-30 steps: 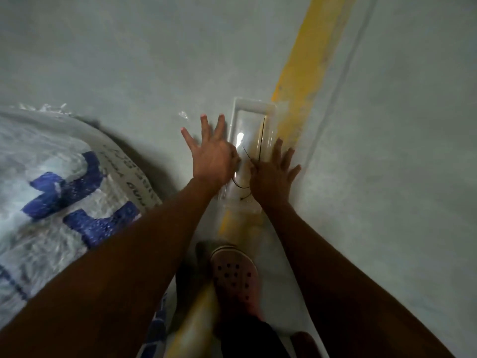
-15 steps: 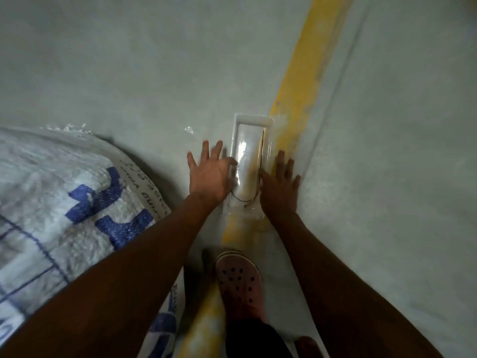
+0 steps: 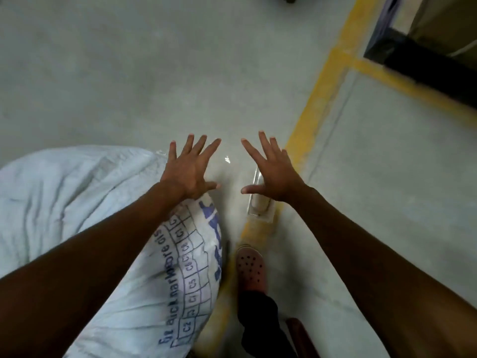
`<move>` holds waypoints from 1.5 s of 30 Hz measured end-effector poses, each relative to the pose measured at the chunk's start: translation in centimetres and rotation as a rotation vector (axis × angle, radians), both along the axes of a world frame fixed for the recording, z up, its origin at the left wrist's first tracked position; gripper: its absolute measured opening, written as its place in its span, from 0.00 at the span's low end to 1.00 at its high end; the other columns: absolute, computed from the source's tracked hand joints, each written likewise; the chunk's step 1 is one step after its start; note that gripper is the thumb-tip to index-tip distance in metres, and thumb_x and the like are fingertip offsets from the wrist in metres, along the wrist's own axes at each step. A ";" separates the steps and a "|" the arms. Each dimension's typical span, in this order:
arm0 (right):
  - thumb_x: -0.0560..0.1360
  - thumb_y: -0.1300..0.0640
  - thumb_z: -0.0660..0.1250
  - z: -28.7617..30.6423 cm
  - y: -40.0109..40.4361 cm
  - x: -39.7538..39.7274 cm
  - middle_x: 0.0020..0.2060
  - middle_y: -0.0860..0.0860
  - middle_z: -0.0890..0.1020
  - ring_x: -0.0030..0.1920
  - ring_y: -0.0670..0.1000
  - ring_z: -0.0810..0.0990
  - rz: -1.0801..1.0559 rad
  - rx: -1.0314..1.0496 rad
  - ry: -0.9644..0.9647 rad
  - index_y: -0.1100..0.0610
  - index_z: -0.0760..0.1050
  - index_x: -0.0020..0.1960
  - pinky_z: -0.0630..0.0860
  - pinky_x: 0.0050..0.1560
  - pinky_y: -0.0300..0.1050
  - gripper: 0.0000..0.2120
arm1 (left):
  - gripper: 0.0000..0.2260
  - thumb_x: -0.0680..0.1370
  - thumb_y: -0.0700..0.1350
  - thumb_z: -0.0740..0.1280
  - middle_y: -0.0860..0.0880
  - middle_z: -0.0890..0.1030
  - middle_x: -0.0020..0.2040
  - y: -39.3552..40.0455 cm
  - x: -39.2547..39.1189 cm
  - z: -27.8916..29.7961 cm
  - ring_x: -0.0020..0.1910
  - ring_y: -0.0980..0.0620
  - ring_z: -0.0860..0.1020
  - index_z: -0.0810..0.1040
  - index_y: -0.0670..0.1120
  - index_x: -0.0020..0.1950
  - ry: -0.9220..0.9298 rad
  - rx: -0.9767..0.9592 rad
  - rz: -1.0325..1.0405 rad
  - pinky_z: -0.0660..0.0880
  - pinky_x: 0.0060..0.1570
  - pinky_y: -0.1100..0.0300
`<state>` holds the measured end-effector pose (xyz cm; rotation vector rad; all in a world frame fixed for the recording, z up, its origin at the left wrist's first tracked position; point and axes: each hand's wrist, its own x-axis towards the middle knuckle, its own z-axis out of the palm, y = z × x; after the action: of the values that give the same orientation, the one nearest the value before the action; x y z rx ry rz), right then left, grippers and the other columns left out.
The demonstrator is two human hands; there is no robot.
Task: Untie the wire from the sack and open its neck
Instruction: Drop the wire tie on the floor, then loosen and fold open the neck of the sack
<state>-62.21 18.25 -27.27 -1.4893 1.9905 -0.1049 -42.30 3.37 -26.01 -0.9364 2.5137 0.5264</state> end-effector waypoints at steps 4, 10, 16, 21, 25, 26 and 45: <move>0.65 0.26 0.74 9.6 -5.1 5.1 0.85 0.55 0.38 0.84 0.65 0.41 0.134 -0.101 -0.075 0.40 0.41 0.84 0.50 0.78 0.71 0.61 | 0.52 0.73 0.68 0.72 0.46 0.49 0.88 -3.1 8.0 10.0 0.86 0.41 0.45 0.42 0.59 0.86 0.078 -0.025 0.110 0.43 0.81 0.32; 0.67 0.30 0.76 18.8 -8.8 17.5 0.85 0.51 0.37 0.84 0.59 0.39 0.341 -0.149 -0.163 0.39 0.39 0.84 0.47 0.80 0.65 0.60 | 0.53 0.69 0.78 0.64 0.48 0.52 0.87 -2.5 24.1 19.7 0.86 0.42 0.46 0.43 0.61 0.86 0.167 -0.006 0.282 0.44 0.80 0.32; 0.68 0.27 0.74 20.8 -8.3 30.2 0.85 0.49 0.38 0.84 0.57 0.38 0.520 -0.111 -0.197 0.36 0.38 0.83 0.48 0.82 0.67 0.59 | 0.53 0.68 0.78 0.64 0.51 0.51 0.87 2.3 39.6 22.7 0.87 0.45 0.46 0.45 0.63 0.86 0.206 0.048 0.536 0.43 0.81 0.36; 0.67 0.26 0.74 20.8 -7.8 38.2 0.85 0.49 0.38 0.84 0.57 0.38 0.669 -0.015 -0.208 0.36 0.37 0.83 0.49 0.81 0.68 0.59 | 0.55 0.66 0.81 0.65 0.56 0.49 0.87 6.4 49.7 21.9 0.86 0.47 0.46 0.43 0.64 0.85 0.270 0.130 0.716 0.46 0.81 0.37; 0.65 0.28 0.76 20.4 -8.6 43.5 0.85 0.48 0.38 0.84 0.57 0.37 0.830 0.041 -0.200 0.36 0.36 0.83 0.48 0.81 0.68 0.62 | 0.58 0.61 0.85 0.63 0.53 0.58 0.86 9.1 54.2 20.0 0.84 0.43 0.59 0.47 0.64 0.85 0.334 0.215 0.917 0.54 0.81 0.34; 0.64 0.28 0.77 20.2 -8.9 44.7 0.85 0.48 0.38 0.84 0.58 0.37 0.886 0.055 -0.191 0.37 0.37 0.83 0.47 0.82 0.67 0.63 | 0.58 0.60 0.85 0.63 0.52 0.62 0.85 9.7 54.8 19.6 0.82 0.42 0.65 0.48 0.64 0.85 0.355 0.228 0.957 0.59 0.79 0.33; 0.64 0.14 0.57 20.9 -14.0 51.6 0.83 0.45 0.60 0.85 0.57 0.41 2.001 -0.162 0.062 0.51 0.73 0.75 0.39 0.82 0.63 0.54 | 0.57 0.59 0.79 0.75 0.55 0.68 0.81 14.0 60.5 16.9 0.74 0.53 0.74 0.53 0.70 0.82 0.559 0.415 1.077 0.73 0.74 0.46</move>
<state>-10.62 4.23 -6.37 -2.7737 -0.1849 0.6088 18.17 17.38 -9.09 -2.1293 1.9153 1.7310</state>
